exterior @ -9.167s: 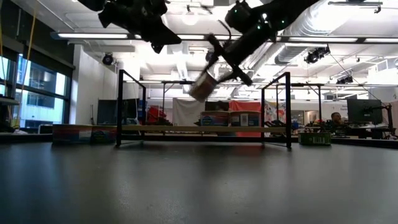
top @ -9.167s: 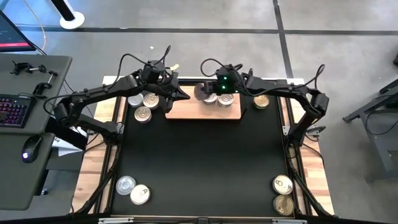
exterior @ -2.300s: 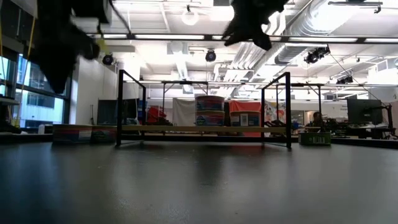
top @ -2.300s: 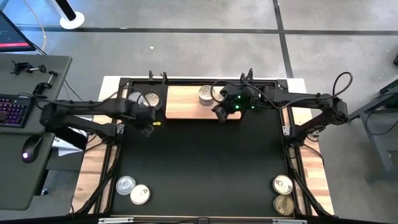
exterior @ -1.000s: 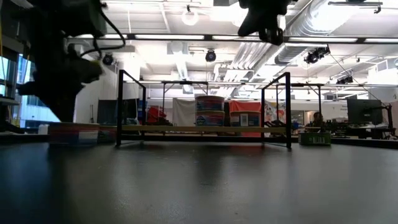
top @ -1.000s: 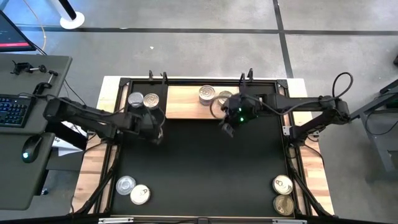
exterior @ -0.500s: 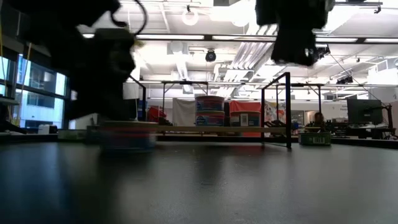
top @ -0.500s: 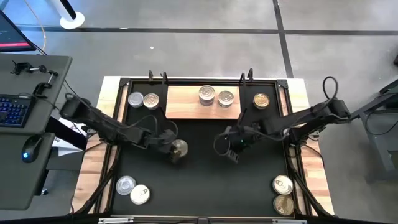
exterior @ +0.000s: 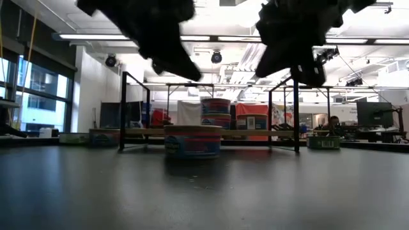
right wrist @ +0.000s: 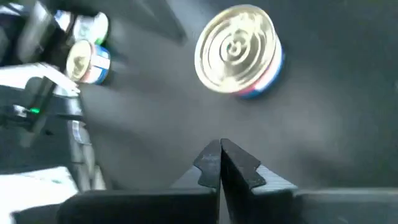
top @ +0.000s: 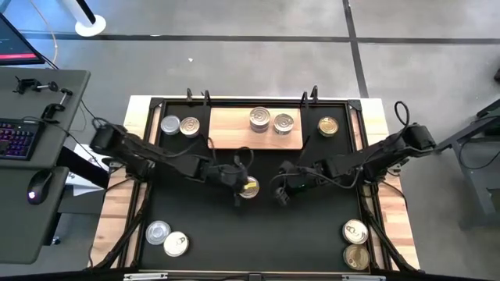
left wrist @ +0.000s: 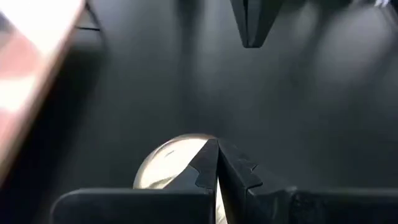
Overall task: Stack canned seafood by type on shelf
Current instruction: Stack the left blue-pink tuna can on top of the other blue-pink tuna can on the shelf
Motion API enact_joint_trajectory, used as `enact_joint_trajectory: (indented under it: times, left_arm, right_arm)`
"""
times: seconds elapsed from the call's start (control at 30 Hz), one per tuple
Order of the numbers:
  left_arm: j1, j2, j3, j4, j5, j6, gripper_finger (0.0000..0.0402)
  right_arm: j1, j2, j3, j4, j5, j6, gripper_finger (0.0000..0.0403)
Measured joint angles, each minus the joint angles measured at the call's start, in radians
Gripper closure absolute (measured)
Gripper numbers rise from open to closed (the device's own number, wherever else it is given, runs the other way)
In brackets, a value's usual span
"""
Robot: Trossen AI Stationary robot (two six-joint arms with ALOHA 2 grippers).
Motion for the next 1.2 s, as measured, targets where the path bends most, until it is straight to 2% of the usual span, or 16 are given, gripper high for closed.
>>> enact_joint_trajectory:
  times: [0.07, 0.17, 0.23, 0.33, 0.53, 0.77, 0.9, 1.2]
  left_arm:
    - [-0.007, -0.071, -0.06, 0.015, -0.042, 0.06, 0.0401]
    - [-0.011, -0.171, -0.195, 0.187, -0.058, 0.136, 0.0402]
    - [-0.005, -0.197, -0.294, 0.32, -0.046, 0.178, 0.0401]
    - [0.011, -0.188, -0.378, 0.41, 0.011, 0.237, 0.0402]
    - [0.025, -0.106, -0.369, 0.385, 0.014, 0.223, 0.0401]
    - [0.025, 0.028, -0.312, 0.406, 0.065, 0.099, 0.0401]
    - [0.025, 0.065, -0.309, 0.474, 0.078, 0.025, 0.0401]
    - [0.025, 0.075, -0.328, 0.463, 0.077, 0.014, 0.0402]
  right_arm:
    - [0.002, 0.044, 0.035, -0.031, 0.011, -0.068, 0.0403]
    - [0.002, 0.125, 0.082, -0.053, 0.027, -0.126, 0.0403]
    - [-0.001, 0.181, 0.109, -0.055, 0.028, -0.178, 0.0403]
    - [-0.001, 0.262, 0.153, -0.056, 0.034, -0.3, 0.0403]
    - [-0.032, 0.38, 0.245, -0.125, 0.036, -0.432, 0.0403]
    - [-0.078, 0.385, 0.269, -0.255, 0.042, -0.491, 0.0403]
    - [-0.093, 0.383, 0.269, -0.257, 0.042, -0.555, 0.0403]
    - [-0.1, 0.383, 0.268, -0.171, 0.049, -0.674, 0.0403]
